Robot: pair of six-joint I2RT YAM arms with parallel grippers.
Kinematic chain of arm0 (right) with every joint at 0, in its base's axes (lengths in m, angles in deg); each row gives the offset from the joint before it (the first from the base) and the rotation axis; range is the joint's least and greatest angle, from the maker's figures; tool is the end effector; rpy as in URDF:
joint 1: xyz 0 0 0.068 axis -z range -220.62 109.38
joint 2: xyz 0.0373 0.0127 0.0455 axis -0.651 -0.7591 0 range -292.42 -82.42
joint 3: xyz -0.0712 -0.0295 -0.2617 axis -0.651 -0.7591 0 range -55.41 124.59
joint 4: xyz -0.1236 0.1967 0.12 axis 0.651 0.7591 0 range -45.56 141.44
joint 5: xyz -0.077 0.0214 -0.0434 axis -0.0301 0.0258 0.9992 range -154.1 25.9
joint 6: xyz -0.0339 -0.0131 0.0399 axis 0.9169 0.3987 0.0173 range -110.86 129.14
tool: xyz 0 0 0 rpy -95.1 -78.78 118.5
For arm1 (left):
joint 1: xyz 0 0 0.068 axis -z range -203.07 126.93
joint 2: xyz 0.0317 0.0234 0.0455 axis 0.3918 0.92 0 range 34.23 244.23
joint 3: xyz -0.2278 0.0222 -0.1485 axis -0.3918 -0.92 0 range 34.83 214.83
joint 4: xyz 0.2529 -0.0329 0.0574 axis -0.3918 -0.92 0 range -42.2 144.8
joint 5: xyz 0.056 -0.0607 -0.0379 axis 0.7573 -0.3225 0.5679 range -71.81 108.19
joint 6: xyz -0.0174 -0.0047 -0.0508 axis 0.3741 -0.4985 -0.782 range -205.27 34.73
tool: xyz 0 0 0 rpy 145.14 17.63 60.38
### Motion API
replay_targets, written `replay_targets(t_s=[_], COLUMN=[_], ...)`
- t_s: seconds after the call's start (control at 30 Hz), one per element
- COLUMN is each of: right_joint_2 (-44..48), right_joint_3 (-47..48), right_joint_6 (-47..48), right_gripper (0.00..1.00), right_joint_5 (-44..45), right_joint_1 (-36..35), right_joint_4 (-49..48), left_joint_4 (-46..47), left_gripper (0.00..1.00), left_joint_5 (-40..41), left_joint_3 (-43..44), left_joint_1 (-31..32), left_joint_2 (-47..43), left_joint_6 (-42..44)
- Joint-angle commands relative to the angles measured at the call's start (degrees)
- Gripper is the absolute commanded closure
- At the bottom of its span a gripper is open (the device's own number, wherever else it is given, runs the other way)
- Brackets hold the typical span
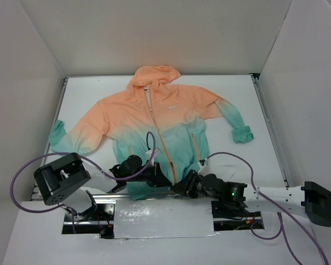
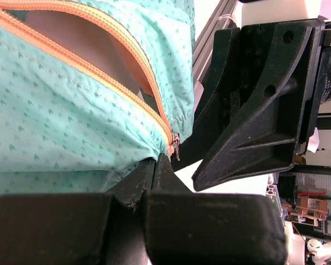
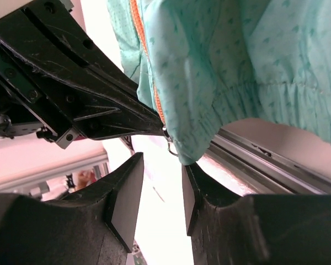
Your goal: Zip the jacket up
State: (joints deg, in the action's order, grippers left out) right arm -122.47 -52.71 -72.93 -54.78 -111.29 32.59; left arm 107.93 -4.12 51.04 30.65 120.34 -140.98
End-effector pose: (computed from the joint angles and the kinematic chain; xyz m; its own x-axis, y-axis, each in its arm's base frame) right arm 0.0541 0.1375 0.1354 -0.8940 0.4039 -0.1937 0.0192 0.4664 0.8843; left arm 0.1340 -0.2054 0.1366 -0.8900 -0.0794 -0.4490 0.4003 0.3355 -0.8528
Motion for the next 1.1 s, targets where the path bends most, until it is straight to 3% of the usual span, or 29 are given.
replay_targets(t_s=[0.0,0.57,0.63,0.77,0.83,1.07], right_joint_2=[1.03,1.82,1.73,0.51,0.15,0.59], right_joint_3=[-1.21,-0.76,-0.76,-0.24,-0.32,-1.29], right_joint_6=[-3.45,-7.94,-8.11,-8.37,-8.82,-9.26], right_gripper=[0.59,0.69,0.67,0.52,0.50,0.52], right_joint_5=[5.79,11.68,11.51,12.12,12.56,14.23], right_joint_1=[-1.83,-6.14,-6.23,-7.37,-7.64,-8.07], right_joint_4=[1.31,5.61,5.44,5.35,5.27,3.86], left_joint_4=[3.22,3.39,3.57,3.65,3.65,3.83], left_gripper=[1.00,1.00,1.00,1.00,1.00,1.00], left_joint_5=[-0.81,-0.90,-0.90,-1.07,-1.07,-1.43], left_joint_3=[0.93,1.02,1.02,1.20,1.28,1.11], left_joint_1=[0.16,0.08,0.08,0.08,0.16,0.16], left_joint_2=[-0.85,-0.32,-0.15,-0.06,-0.06,-0.32], left_joint_6=[0.42,0.42,0.24,0.24,0.24,0.07])
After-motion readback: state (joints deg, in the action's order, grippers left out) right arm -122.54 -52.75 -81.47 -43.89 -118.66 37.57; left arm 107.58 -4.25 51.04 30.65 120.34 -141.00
